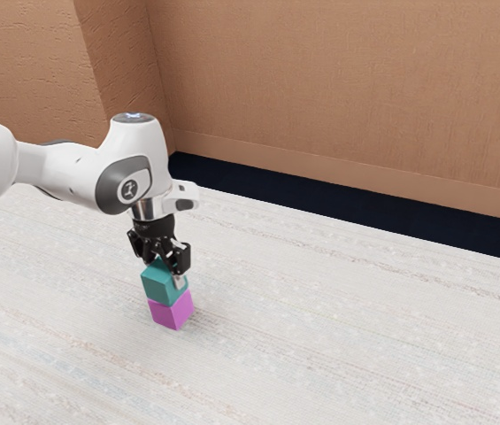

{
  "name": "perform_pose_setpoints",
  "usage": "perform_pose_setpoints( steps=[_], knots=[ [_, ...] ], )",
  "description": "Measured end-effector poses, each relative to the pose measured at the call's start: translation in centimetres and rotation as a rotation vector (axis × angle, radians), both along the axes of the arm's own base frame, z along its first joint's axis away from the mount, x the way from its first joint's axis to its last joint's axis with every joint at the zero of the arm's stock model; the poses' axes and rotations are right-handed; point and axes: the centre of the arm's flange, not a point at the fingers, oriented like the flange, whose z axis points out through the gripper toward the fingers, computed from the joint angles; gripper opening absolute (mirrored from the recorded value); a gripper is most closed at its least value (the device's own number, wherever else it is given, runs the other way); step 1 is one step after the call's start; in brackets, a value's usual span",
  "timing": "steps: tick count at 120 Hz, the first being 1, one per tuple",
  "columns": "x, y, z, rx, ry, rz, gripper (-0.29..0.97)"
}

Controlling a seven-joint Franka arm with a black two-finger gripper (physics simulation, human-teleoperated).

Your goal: Pick up the blue block with one arm, and put the blue block on the pink block with one arm

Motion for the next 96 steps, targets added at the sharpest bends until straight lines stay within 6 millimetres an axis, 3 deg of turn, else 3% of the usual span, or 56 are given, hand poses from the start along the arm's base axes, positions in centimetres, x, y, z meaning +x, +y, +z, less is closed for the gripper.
perform_pose_setpoints(
  steps=[19, 42, 65, 77, 89, 96],
  knots=[
    [0.0, 0.3, 0.0, -0.001, 0.0, -0.008, 0.26],
    [0.0, 0.1, -0.1, -0.014, 0.004, -0.027, 0.49],
    [0.1, 0.2, 0.1, -0.019, 0.002, -0.042, 0.6],
    [1.0, 0.2, 2.9, -0.018, -0.045, -0.053, 0.63],
    [2.8, 0.4, 8.1, -0.005, -0.12, -0.066, 0.65],
    [3.1, 0.5, 9.4, 0.002, -0.126, -0.072, 0.66]
  ],
)
